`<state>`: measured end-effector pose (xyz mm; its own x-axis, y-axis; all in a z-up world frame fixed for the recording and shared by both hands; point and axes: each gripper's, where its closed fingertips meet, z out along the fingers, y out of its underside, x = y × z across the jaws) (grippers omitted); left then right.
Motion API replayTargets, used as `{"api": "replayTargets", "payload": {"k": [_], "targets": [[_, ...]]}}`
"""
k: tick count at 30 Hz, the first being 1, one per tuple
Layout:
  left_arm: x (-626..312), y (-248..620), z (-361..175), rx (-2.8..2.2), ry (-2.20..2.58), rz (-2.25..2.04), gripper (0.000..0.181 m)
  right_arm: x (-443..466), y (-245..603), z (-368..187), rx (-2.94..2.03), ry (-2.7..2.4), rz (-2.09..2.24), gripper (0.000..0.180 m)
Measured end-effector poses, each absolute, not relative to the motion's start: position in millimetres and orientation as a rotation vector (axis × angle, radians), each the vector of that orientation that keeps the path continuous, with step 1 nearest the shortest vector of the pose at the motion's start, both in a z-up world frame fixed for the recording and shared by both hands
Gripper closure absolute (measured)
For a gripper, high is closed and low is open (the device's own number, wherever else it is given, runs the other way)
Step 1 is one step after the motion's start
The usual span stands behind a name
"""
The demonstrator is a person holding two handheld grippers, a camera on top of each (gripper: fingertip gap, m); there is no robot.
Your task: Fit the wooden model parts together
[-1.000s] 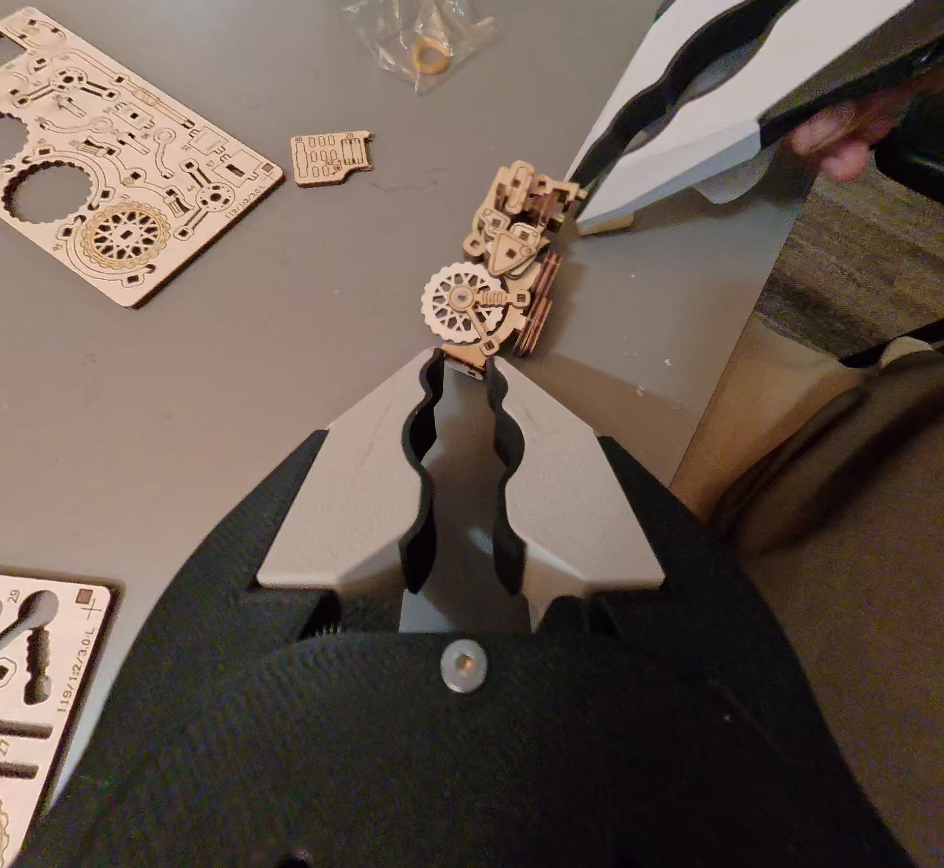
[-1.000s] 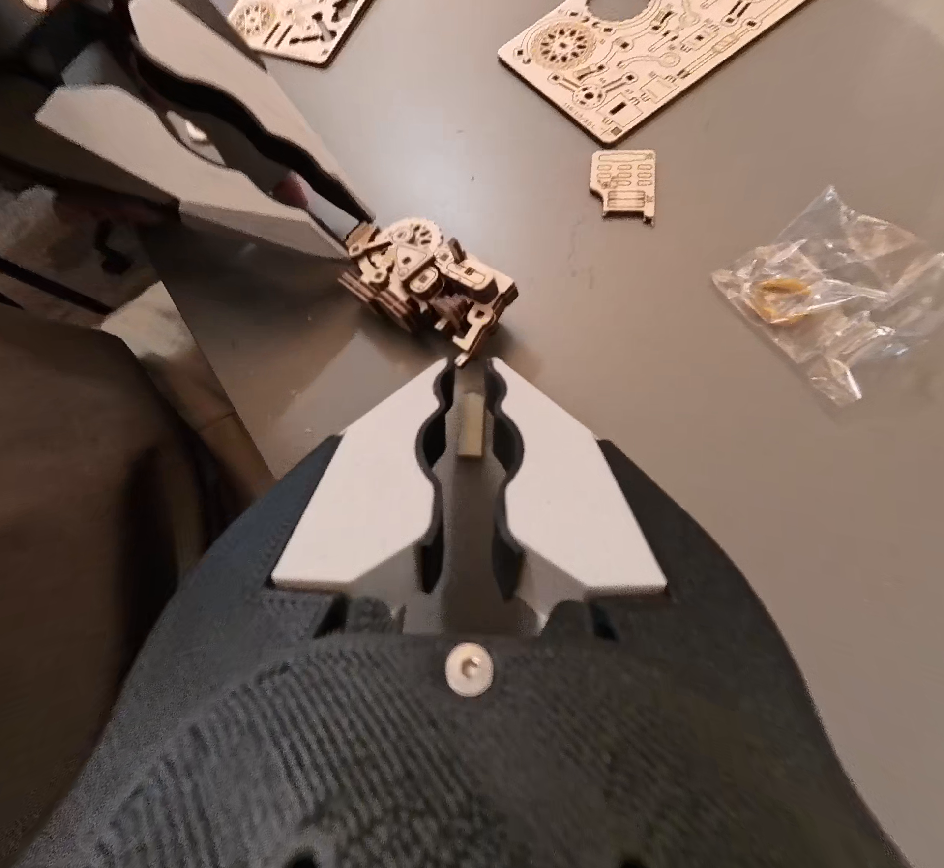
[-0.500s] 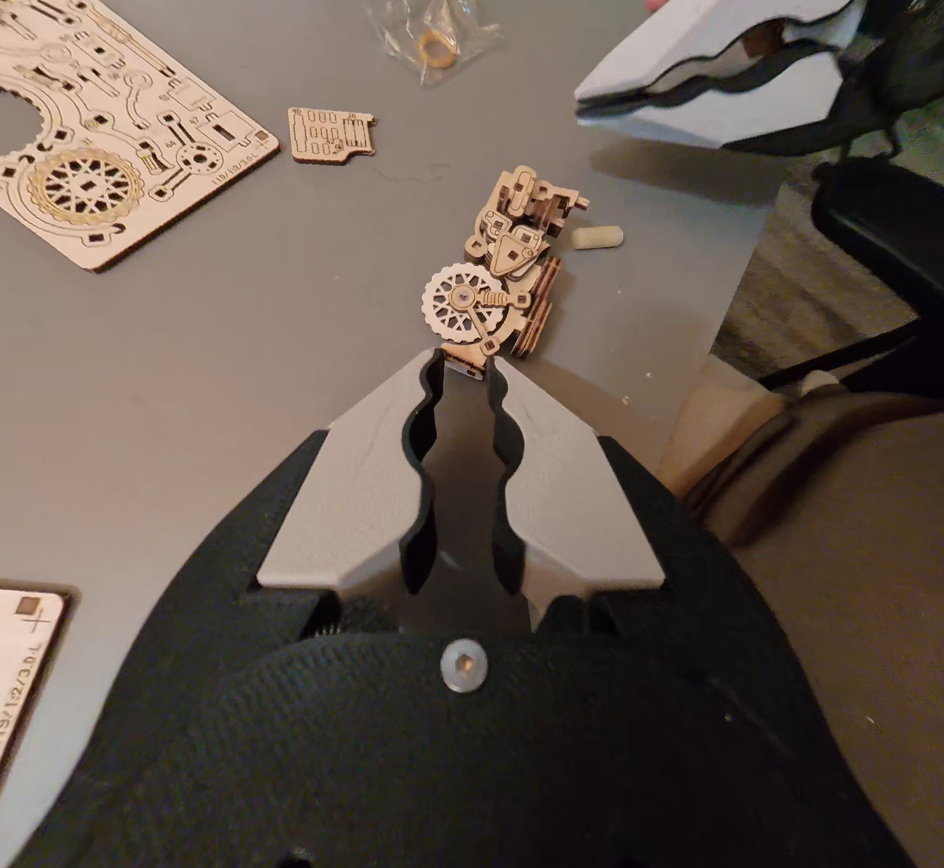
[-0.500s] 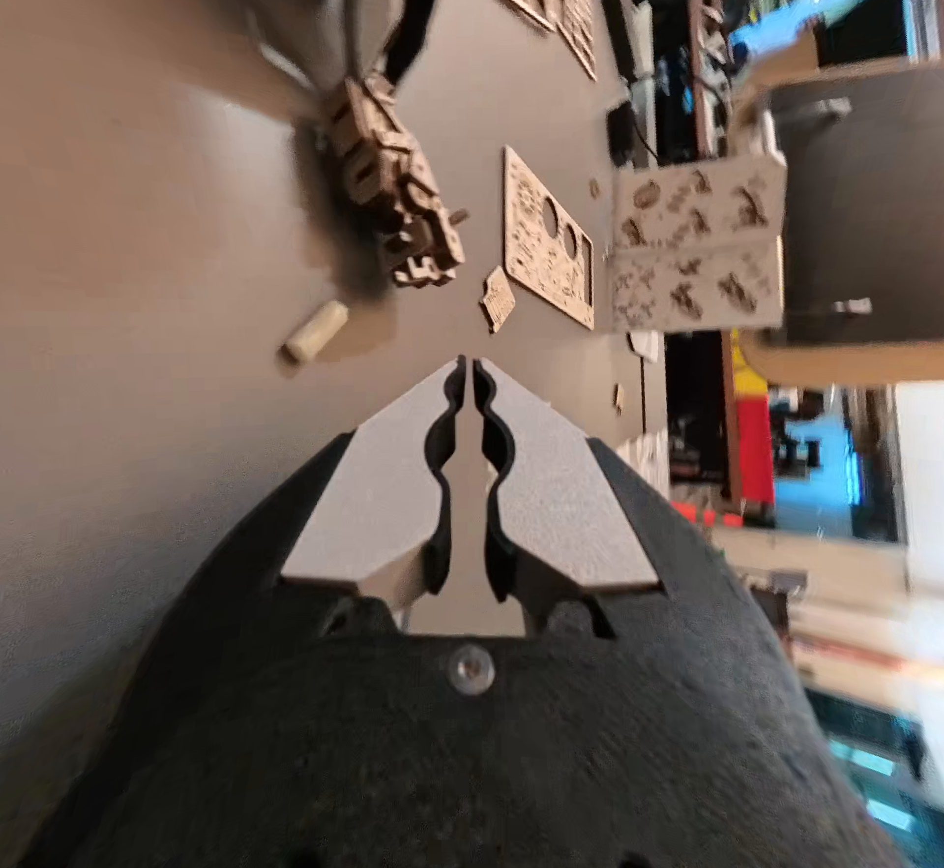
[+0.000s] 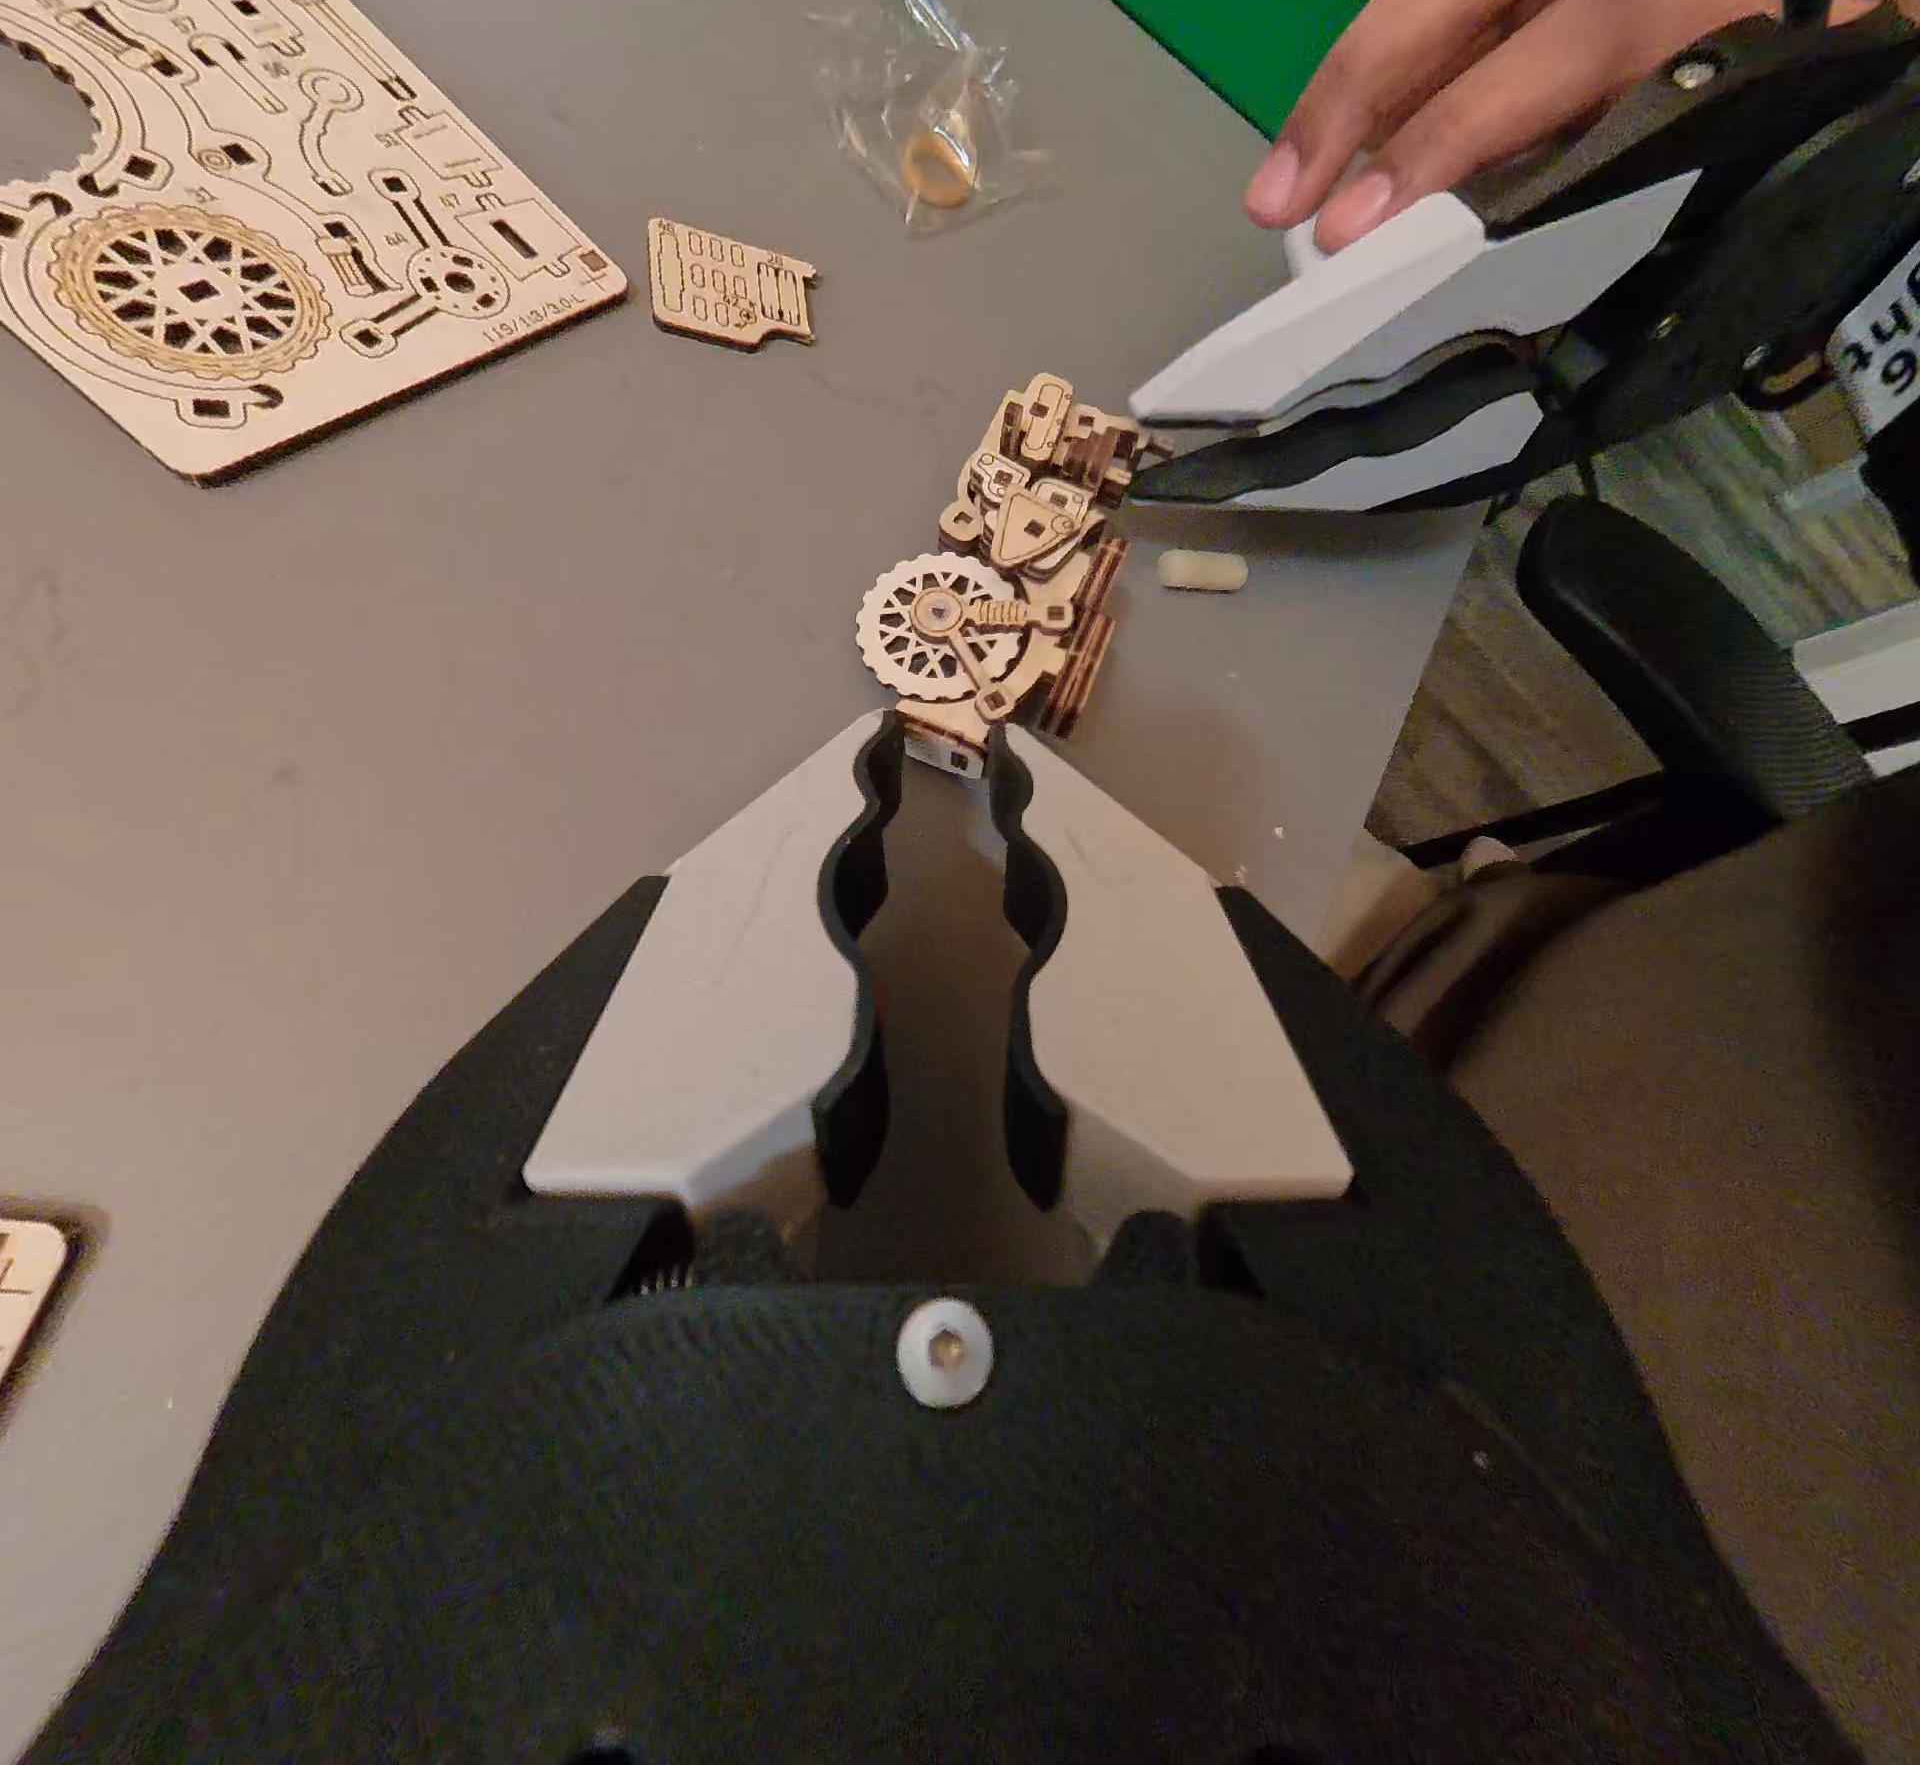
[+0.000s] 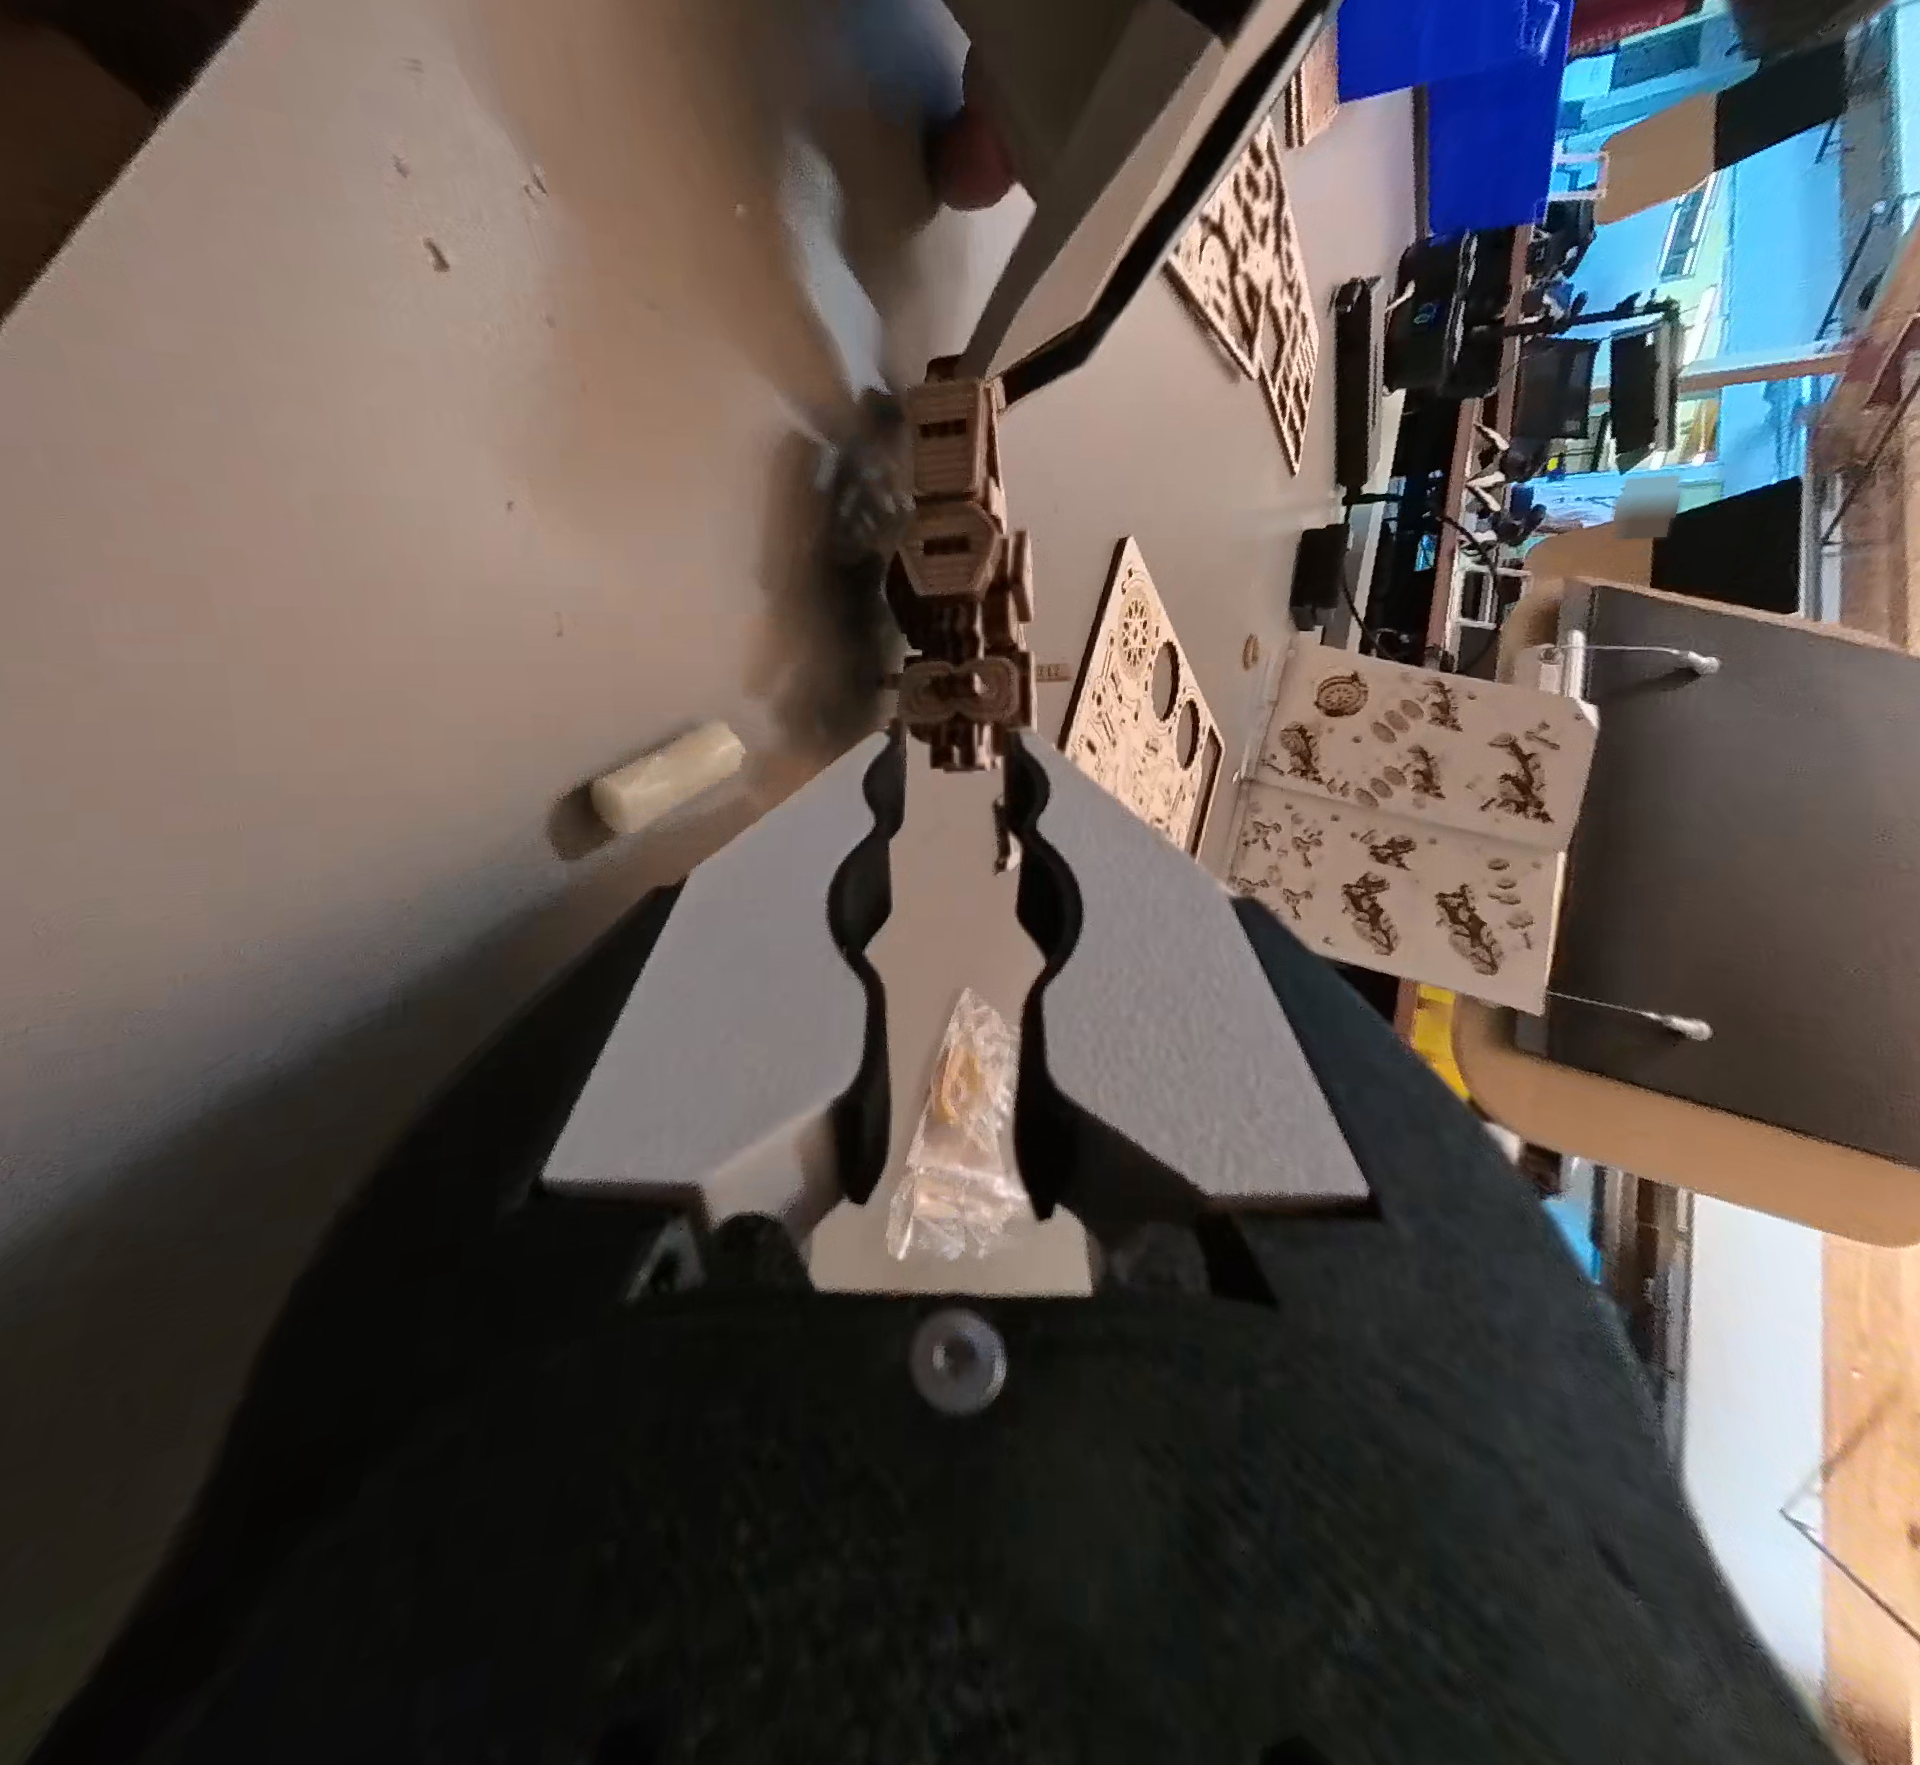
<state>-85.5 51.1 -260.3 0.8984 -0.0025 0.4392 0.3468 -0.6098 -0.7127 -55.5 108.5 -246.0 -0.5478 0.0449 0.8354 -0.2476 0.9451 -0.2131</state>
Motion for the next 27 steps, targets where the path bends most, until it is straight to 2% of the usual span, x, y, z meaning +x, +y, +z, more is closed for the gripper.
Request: {"api": "replayTargets", "payload": {"k": [1, 3, 6, 10, 16, 27], "targets": [[-85.6, 51.5, -260.1, -2.177, -0.251, -0.515, 0.166, -56.0, 107.4, -246.4, 0.151, -2.117, 0.377, 0.164], [-85.7, 51.6, -259.8, -2.172, -0.255, -0.527, 0.166, -57.6, 107.5, -246.7, 0.160, -2.108, 0.367, 0.172], [-84.9, 51.3, -258.6, -2.165, -0.248, -0.534, 0.165, -59.1, 108.6, -245.9, 0.163, -2.104, 0.358, 0.172], [-80.6, 48.6, -251.2, -2.135, -0.208, -0.583, 0.136, -62.6, 108.0, -238.0, 0.124, -2.100, 0.392, 0.172], [-91.4, 45.8, -240.4, -2.079, -0.223, -0.541, 0.116, -76.2, 114.5, -224.9, -0.163, -2.190, 0.527, 0.172], [-87.4, 46.8, -249.0, -2.115, -0.195, -0.507, 0.115, -82.1, 139.8, -234.3, -0.969, -2.266, 1.034, 0.172]]}}
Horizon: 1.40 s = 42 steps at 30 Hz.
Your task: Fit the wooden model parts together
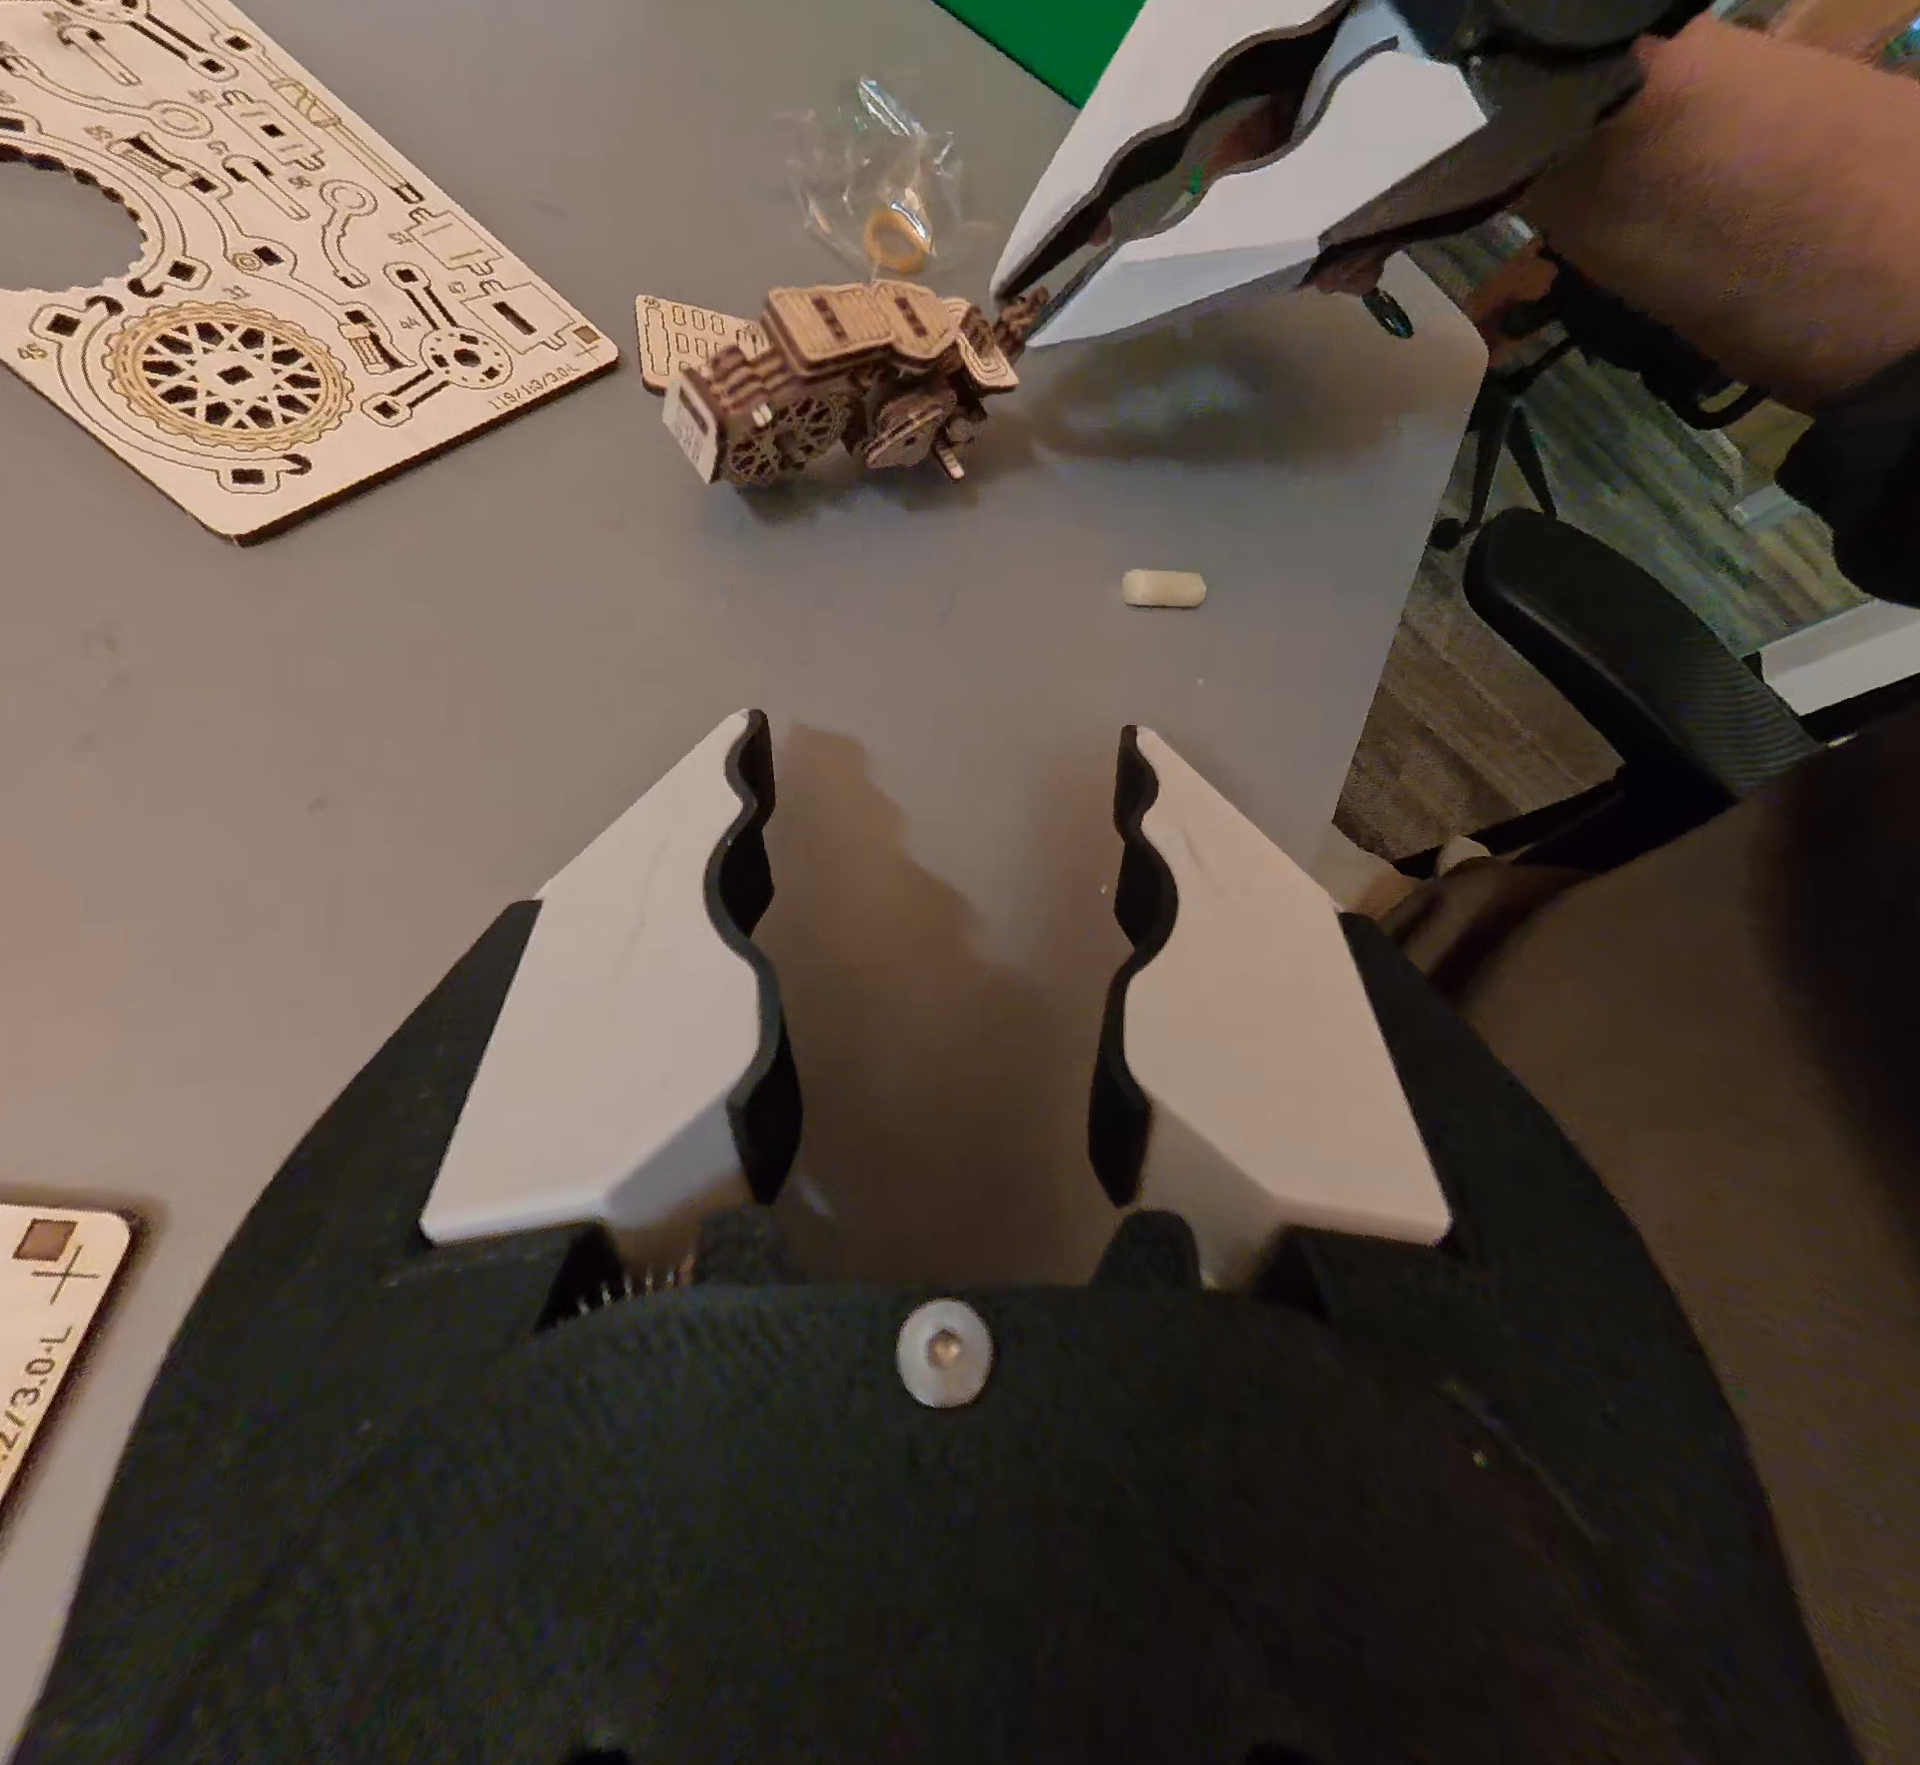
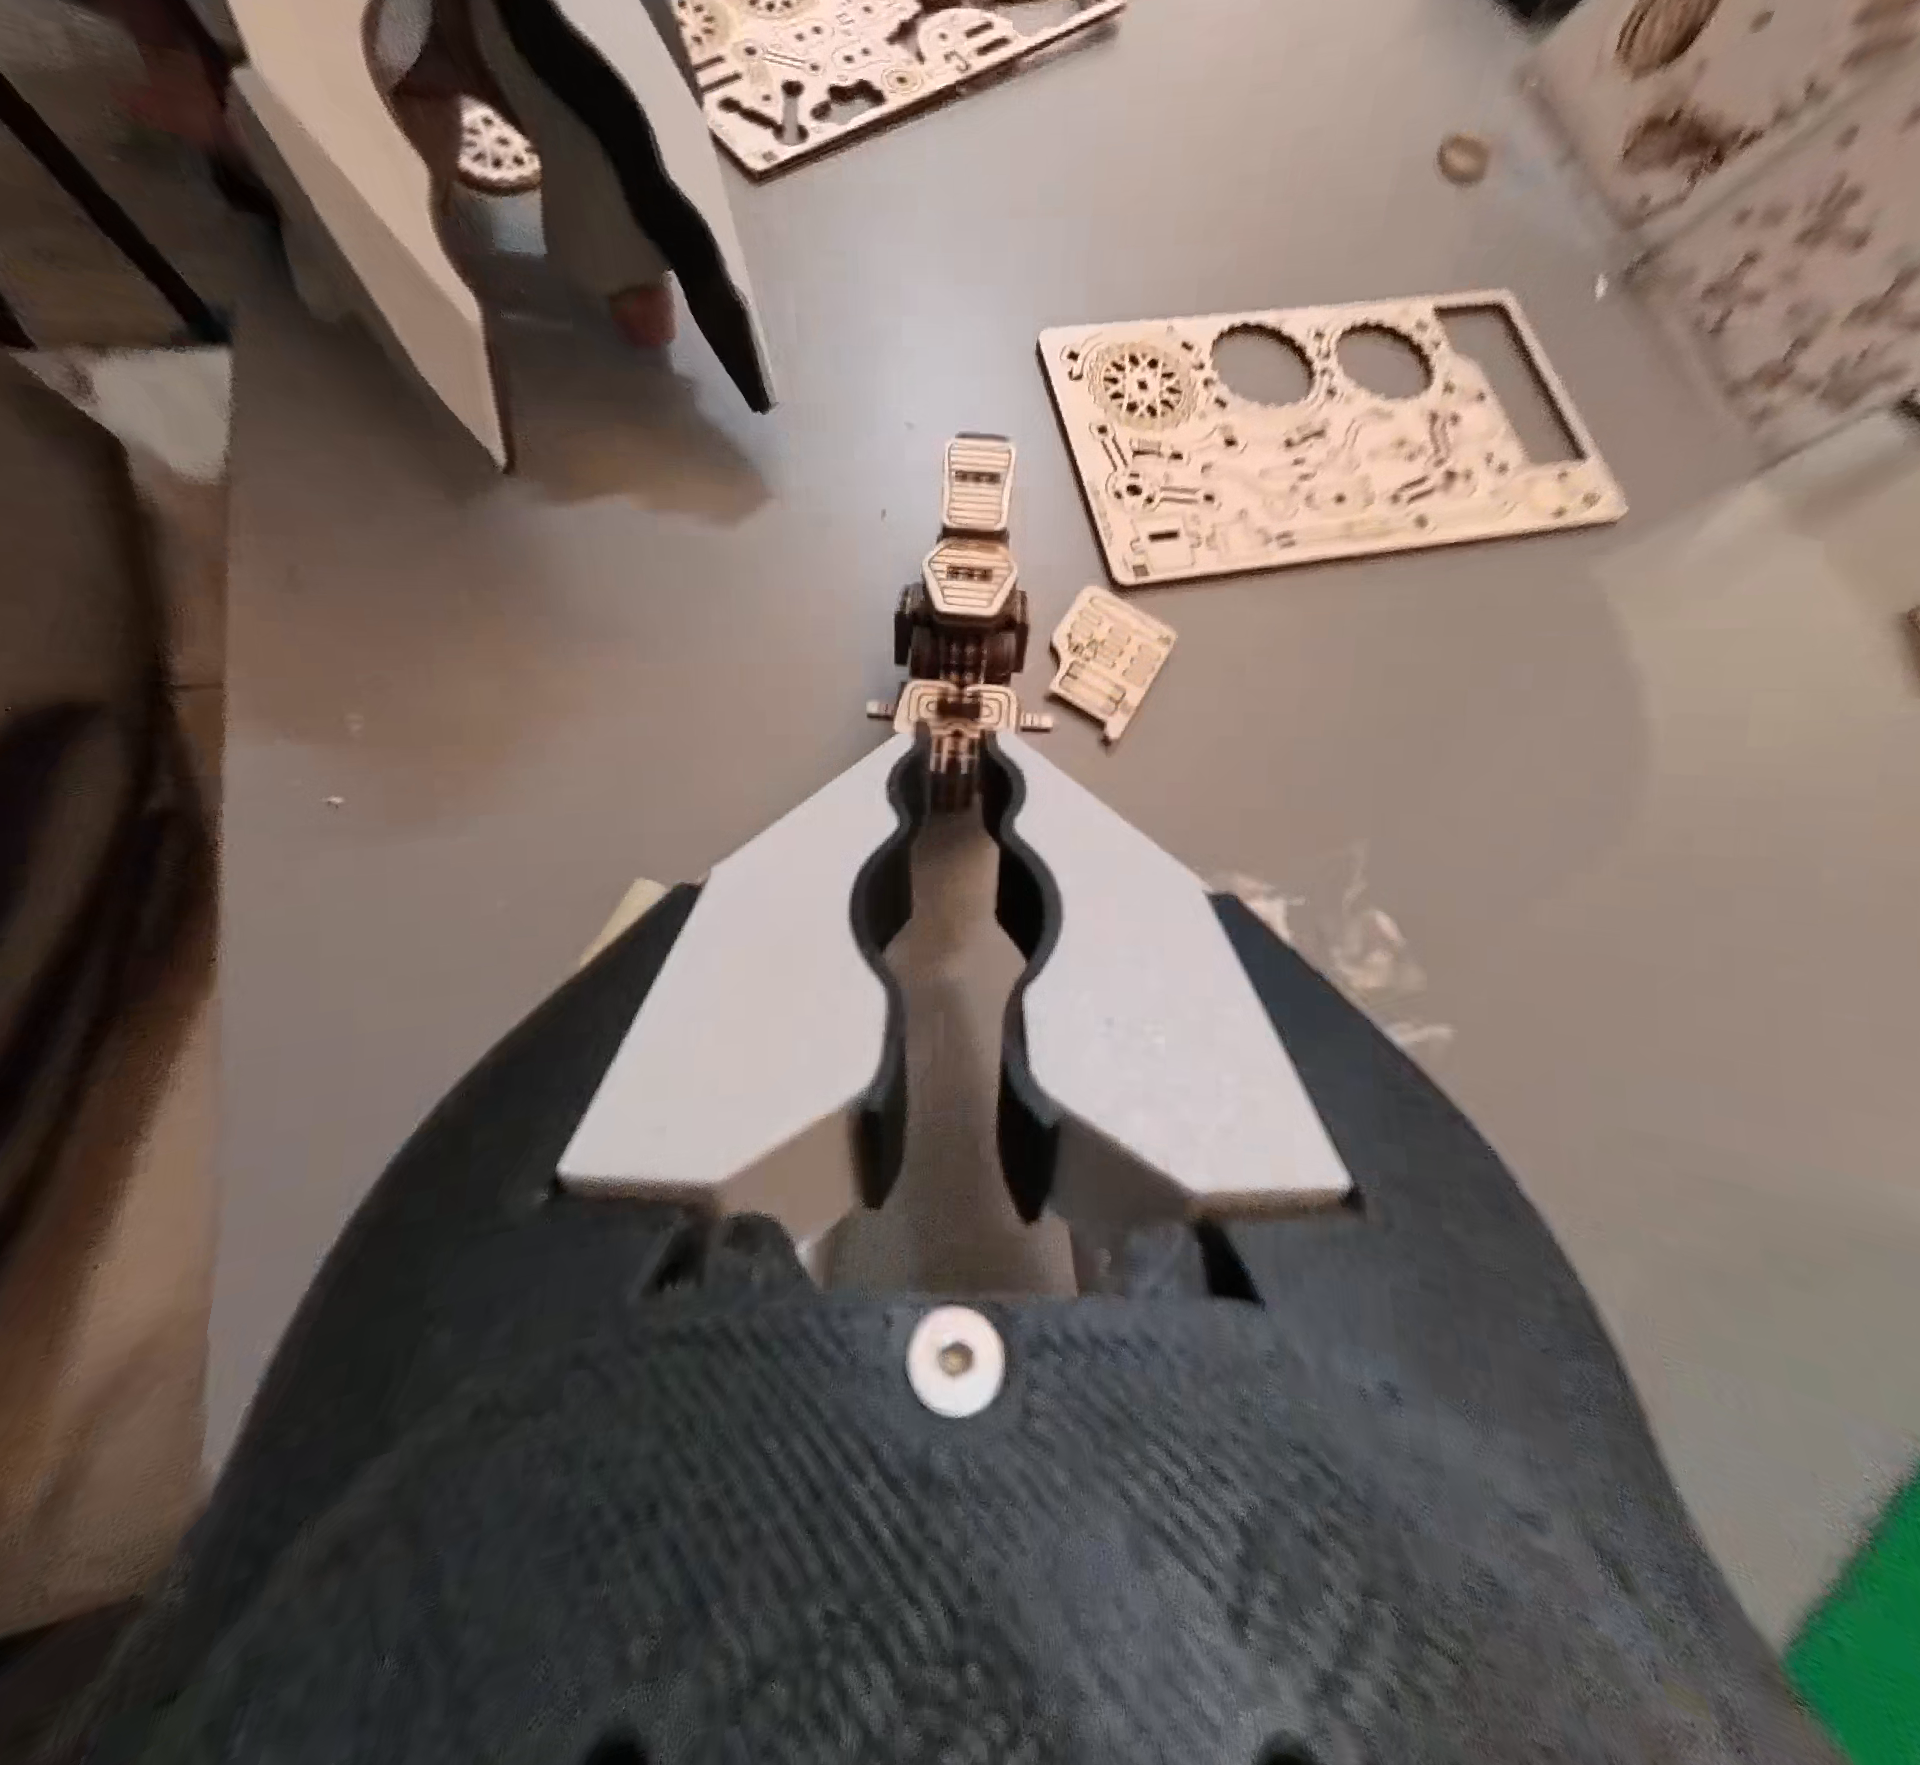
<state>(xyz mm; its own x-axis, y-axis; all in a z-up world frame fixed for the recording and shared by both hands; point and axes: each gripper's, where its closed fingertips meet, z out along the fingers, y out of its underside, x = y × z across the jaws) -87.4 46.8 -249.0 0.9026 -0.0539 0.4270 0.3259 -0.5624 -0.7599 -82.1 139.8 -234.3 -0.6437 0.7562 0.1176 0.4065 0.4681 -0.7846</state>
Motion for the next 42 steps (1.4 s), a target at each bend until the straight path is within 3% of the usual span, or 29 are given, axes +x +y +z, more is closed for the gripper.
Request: {"api": "replayTargets", "payload": {"k": [29, 42], "targets": [[-86.7, 49.0, -250.9, -2.112, -0.238, -0.554, 0.115, -89.8, 163.4, -218.2, -1.195, -2.044, 1.194, 0.162], [-84.9, 50.6, -251.2, -2.106, -0.261, -0.581, 0.115, -95.7, 191.4, -223.4, -1.291, -1.919, 0.964, 0.148]]}}
